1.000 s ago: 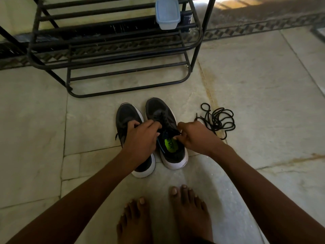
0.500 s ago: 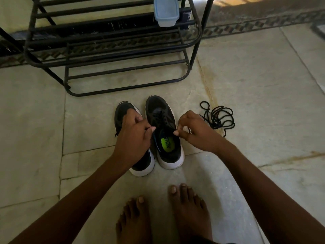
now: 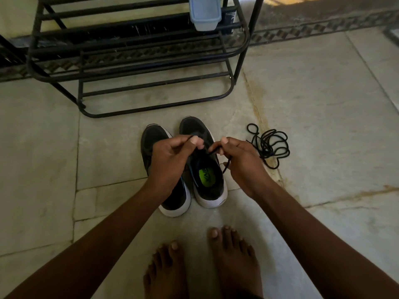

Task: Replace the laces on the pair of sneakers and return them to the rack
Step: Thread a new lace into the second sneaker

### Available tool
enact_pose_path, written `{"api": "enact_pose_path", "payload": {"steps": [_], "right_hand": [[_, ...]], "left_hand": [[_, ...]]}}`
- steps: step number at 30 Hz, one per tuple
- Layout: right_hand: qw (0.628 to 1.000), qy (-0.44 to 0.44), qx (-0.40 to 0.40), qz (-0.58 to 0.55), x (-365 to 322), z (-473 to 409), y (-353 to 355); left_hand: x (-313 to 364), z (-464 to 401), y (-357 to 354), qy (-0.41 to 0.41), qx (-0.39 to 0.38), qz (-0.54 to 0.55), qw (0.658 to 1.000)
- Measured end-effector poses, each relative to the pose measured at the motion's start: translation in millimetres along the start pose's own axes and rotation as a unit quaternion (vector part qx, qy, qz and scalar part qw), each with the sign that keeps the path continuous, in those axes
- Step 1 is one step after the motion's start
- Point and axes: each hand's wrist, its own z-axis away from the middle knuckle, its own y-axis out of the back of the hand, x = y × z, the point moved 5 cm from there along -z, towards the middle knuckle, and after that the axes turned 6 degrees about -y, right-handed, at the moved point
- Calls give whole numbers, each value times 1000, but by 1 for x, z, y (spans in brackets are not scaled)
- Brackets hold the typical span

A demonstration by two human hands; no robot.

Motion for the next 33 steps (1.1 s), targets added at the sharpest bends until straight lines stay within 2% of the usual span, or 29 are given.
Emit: {"api": "enact_pose_path", "payload": {"steps": [4,9,13,16,22,26,30,33], "right_hand": [[995,4,-15,-95,7,0,-4],[998,48,33,36,17,-11,3],[990,90,37,100,16,-18,1],[985,119,41,116,16,-22,-1],[982,129,48,130,14,-22,3],[980,140,46,134,11,-18,2],[966,177,42,186,8,-16,-1],[964,179,39,193,8,-15,-2]], "left_hand": [[4,0,-6,-120,-65,-65,988],[-1,3,-13,-195,-113,-142,964],[2,2,-12,-231,-134,-167,949],[1,-1,-7,-210,-128,-153,957],[-18,-1,0,-92,-96,-103,986],[-12,0,-2,-77,-105,-88,988],[-13,-3,-7,-19,-97,-98,990],[-10,-3,-8,-24,-84,-99,991]]}}
